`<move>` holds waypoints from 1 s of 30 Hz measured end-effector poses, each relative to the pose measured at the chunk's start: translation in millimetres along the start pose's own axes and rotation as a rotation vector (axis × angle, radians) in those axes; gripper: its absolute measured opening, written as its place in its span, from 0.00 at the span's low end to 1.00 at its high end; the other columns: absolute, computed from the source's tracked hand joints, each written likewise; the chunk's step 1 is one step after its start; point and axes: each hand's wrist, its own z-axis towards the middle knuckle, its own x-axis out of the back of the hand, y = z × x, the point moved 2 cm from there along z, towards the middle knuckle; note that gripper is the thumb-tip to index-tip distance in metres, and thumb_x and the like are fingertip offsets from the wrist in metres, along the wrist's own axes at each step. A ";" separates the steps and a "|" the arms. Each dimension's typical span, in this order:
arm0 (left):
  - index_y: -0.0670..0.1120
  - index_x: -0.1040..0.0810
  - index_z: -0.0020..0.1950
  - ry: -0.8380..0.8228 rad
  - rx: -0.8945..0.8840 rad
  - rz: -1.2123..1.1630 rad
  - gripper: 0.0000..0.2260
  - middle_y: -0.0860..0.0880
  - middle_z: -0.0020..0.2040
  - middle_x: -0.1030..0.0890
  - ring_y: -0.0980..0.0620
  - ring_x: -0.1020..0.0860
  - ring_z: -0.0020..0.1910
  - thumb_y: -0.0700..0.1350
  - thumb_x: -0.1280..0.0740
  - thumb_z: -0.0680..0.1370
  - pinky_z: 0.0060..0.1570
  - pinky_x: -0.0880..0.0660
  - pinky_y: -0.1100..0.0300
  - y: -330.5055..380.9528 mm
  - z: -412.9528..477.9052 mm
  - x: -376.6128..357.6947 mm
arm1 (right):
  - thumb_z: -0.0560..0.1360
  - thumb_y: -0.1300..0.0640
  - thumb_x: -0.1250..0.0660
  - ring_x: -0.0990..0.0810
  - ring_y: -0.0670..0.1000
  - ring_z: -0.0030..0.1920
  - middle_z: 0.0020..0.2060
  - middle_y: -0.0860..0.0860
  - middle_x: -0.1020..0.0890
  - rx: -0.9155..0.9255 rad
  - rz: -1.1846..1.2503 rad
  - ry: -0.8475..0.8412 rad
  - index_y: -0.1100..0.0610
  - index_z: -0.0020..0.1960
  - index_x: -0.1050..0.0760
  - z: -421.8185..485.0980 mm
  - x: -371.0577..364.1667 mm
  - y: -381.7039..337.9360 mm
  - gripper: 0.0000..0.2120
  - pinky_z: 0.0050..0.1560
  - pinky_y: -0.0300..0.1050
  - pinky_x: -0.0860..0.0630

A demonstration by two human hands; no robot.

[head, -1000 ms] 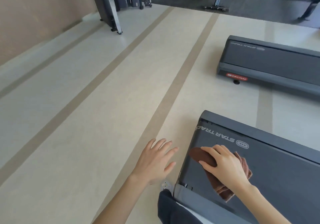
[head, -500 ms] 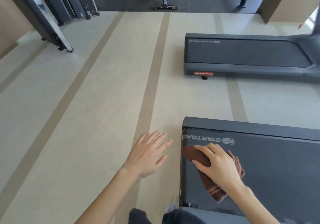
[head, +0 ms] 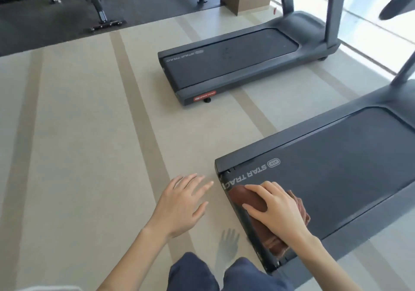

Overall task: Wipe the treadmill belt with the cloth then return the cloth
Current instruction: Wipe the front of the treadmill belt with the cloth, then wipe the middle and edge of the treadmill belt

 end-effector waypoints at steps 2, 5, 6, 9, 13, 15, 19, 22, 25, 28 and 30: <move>0.51 0.25 0.65 -0.011 -0.071 0.017 0.20 0.49 0.62 0.22 0.49 0.25 0.62 0.53 0.44 0.76 0.61 0.28 0.52 -25.7 7.3 11.3 | 0.70 0.45 0.28 0.24 0.48 0.44 0.41 0.43 0.23 -0.008 -0.034 0.108 0.46 0.57 0.23 6.5 -1.4 -23.4 0.17 0.40 0.37 0.32; 0.50 0.25 0.65 -0.005 -0.141 0.027 0.21 0.48 0.61 0.22 0.48 0.25 0.61 0.53 0.45 0.76 0.60 0.28 0.52 -57.6 24.4 19.9 | 0.69 0.47 0.26 0.23 0.49 0.44 0.42 0.44 0.22 -0.041 -0.045 0.185 0.48 0.56 0.22 16.7 -3.8 -43.1 0.17 0.41 0.38 0.31; 0.50 0.25 0.66 -0.021 -0.150 0.011 0.21 0.48 0.61 0.22 0.48 0.25 0.62 0.54 0.45 0.76 0.60 0.28 0.52 -65.0 29.2 21.2 | 0.69 0.48 0.26 0.23 0.49 0.44 0.42 0.45 0.22 -0.060 -0.050 0.206 0.48 0.57 0.22 19.4 -4.5 -47.8 0.17 0.41 0.38 0.31; 0.51 0.26 0.66 -0.056 -0.202 -0.008 0.21 0.49 0.61 0.22 0.48 0.25 0.62 0.54 0.46 0.76 0.59 0.28 0.52 -82.7 47.6 18.1 | 0.69 0.49 0.26 0.23 0.50 0.43 0.43 0.46 0.21 -0.121 -0.063 0.247 0.49 0.57 0.22 32.8 -9.7 -58.0 0.18 0.41 0.39 0.30; 0.52 0.25 0.65 -0.076 -0.293 -0.012 0.20 0.50 0.61 0.21 0.50 0.24 0.61 0.54 0.42 0.75 0.57 0.27 0.53 -105.2 83.1 8.4 | 0.69 0.48 0.26 0.26 0.50 0.45 0.43 0.45 0.22 -0.243 -0.039 0.256 0.49 0.56 0.22 60.1 -23.0 -54.3 0.17 0.41 0.43 0.26; 0.52 0.25 0.65 -0.088 -0.320 -0.016 0.20 0.50 0.61 0.22 0.50 0.24 0.61 0.54 0.43 0.75 0.56 0.27 0.54 -117.4 105.5 7.1 | 0.68 0.48 0.26 0.27 0.50 0.47 0.45 0.45 0.22 -0.299 -0.037 0.249 0.48 0.55 0.23 80.8 -29.3 -49.6 0.17 0.42 0.42 0.27; 0.53 0.26 0.66 -0.113 -0.398 -0.003 0.21 0.50 0.63 0.23 0.50 0.25 0.62 0.55 0.44 0.75 0.58 0.28 0.55 -144.3 164.2 10.7 | 0.66 0.49 0.24 0.26 0.51 0.46 0.45 0.45 0.22 -0.363 -0.023 0.337 0.50 0.52 0.22 131.3 -35.7 -31.7 0.16 0.42 0.44 0.27; 0.53 0.26 0.65 -0.120 -0.461 0.032 0.21 0.49 0.63 0.23 0.49 0.26 0.63 0.55 0.44 0.75 0.58 0.28 0.55 -164.8 216.3 20.7 | 0.65 0.52 0.23 0.26 0.52 0.47 0.46 0.47 0.21 -0.433 0.039 0.421 0.52 0.50 0.22 172.9 -32.7 -17.5 0.15 0.43 0.49 0.25; 0.52 0.26 0.65 -0.126 -0.518 0.041 0.20 0.49 0.63 0.23 0.50 0.26 0.62 0.55 0.44 0.75 0.58 0.28 0.55 -177.1 266.9 27.4 | 0.65 0.53 0.22 0.26 0.51 0.47 0.47 0.47 0.21 -0.474 0.036 0.494 0.52 0.49 0.22 208.6 -27.6 -4.4 0.16 0.44 0.47 0.26; 0.52 0.26 0.66 -0.115 -0.594 0.057 0.20 0.49 0.64 0.23 0.49 0.26 0.63 0.54 0.41 0.76 0.59 0.28 0.54 -181.9 314.6 28.8 | 0.63 0.54 0.22 0.24 0.50 0.45 0.45 0.47 0.21 -0.502 -0.030 0.524 0.52 0.47 0.22 241.5 -17.8 7.5 0.15 0.42 0.41 0.31; 0.51 0.26 0.66 -0.098 -0.650 0.039 0.20 0.49 0.64 0.23 0.49 0.26 0.63 0.54 0.40 0.75 0.59 0.27 0.53 -184.5 337.3 27.7 | 0.63 0.54 0.22 0.24 0.51 0.43 0.43 0.47 0.22 -0.531 -0.079 0.522 0.52 0.45 0.23 257.2 -16.1 11.0 0.14 0.40 0.40 0.33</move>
